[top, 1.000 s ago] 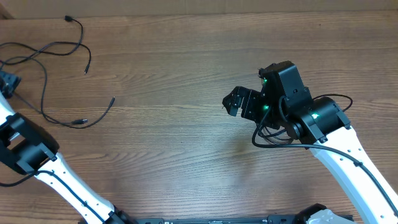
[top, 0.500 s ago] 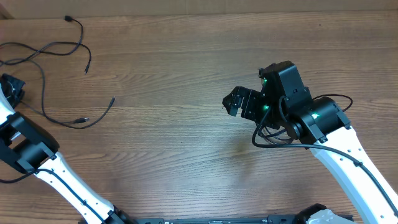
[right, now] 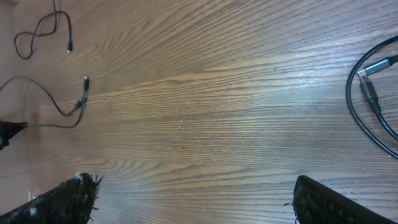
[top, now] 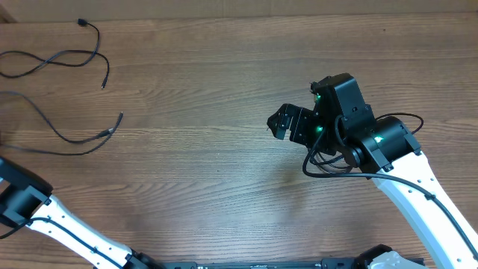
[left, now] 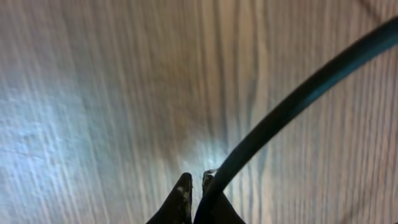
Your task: Untangle cables
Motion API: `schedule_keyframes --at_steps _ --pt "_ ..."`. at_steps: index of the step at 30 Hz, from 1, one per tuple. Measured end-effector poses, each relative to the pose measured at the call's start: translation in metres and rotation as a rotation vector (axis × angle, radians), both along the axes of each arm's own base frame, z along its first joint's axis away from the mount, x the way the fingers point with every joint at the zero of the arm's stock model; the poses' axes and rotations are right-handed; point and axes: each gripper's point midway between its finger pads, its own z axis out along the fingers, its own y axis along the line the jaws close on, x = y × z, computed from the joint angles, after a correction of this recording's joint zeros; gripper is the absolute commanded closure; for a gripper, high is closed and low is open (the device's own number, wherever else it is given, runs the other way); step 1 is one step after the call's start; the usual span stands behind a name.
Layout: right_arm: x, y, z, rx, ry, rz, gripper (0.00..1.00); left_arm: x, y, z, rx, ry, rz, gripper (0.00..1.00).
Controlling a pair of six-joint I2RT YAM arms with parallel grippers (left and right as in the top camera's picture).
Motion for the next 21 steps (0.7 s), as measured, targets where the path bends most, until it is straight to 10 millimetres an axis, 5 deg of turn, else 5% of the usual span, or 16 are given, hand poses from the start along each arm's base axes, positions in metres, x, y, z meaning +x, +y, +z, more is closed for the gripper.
schedule_keyframes --at_steps 2,6,7,14,17,21 --pt "0.0 0.0 0.0 0.0 0.0 0.0 0.0 0.001 0.002 0.001 0.0 -0.015 0.003 0.75" --pt "0.0 0.0 0.0 0.0 0.0 0.0 0.0 0.01 0.001 0.002 -0.002 -0.046 -0.009 0.16" --pt "0.0 0.0 0.0 0.0 0.001 0.0 0.0 0.012 0.001 0.003 0.0 -0.053 -0.013 0.13" --pt "0.0 0.0 0.0 0.0 0.0 0.0 0.0 0.021 -0.005 0.022 -0.01 -0.096 -0.053 0.04" --pt "0.0 0.0 0.0 -0.001 0.0 0.0 0.0 0.028 -0.003 0.056 0.031 -0.136 -0.082 0.11" --pt "0.0 0.0 0.0 0.0 0.0 0.0 0.0 0.018 -0.024 0.072 -0.019 -0.102 -0.116 0.28"
